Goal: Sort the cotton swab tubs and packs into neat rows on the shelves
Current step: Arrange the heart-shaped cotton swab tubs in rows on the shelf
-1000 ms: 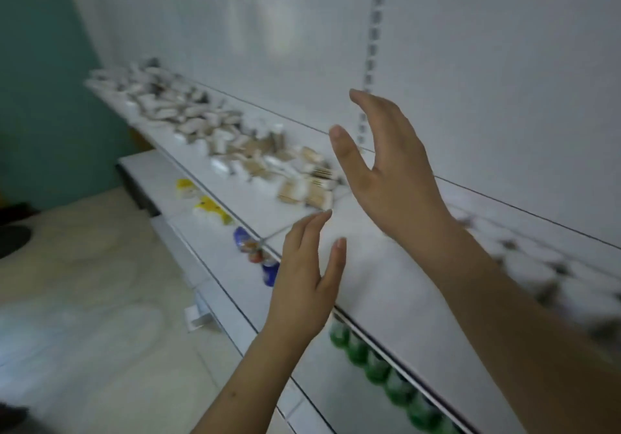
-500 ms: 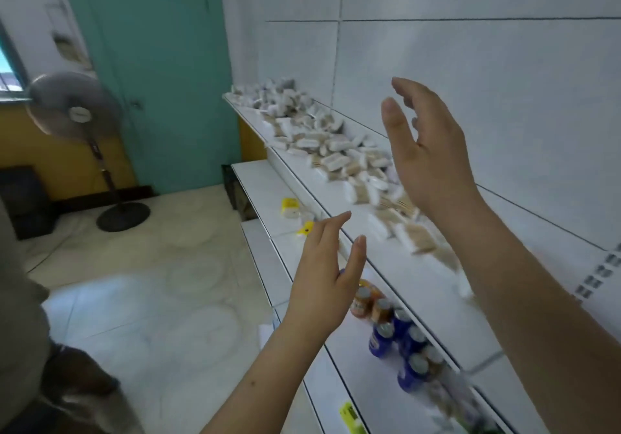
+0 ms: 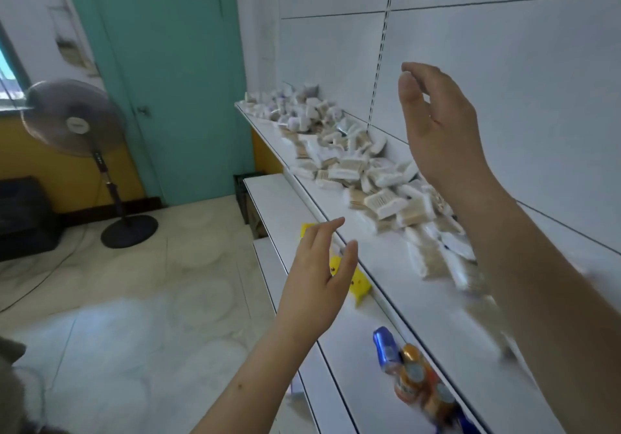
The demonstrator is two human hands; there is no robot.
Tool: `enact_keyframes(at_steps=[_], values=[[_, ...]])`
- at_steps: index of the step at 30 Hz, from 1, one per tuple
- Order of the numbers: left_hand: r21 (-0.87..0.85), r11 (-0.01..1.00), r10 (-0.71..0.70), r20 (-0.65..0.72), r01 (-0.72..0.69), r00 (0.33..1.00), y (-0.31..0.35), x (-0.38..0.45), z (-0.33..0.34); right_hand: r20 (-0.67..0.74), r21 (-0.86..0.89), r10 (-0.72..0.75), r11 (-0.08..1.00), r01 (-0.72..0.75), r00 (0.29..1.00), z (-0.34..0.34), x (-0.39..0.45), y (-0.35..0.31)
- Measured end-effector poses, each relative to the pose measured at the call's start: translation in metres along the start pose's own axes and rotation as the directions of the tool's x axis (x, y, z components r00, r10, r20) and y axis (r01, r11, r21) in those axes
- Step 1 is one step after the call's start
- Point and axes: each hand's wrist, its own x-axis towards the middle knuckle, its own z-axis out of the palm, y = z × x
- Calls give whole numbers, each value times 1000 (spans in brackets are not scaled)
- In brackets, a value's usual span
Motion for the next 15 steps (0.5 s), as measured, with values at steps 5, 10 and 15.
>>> enact_keyframes(at_steps=[5,10,15], values=[[-7,1000,-25,52,26,998,-35,96,-4,-29,-29,28,999,-29,999,46,81,43],[-15,999,-38,59,38,998,-82,164,-13,-22,-39,74,996,-75,997,103,137,74],[-32,999,-24,93,27,995,-129,229,-24,-17,-59,98,993,-99,995,165,175,102]])
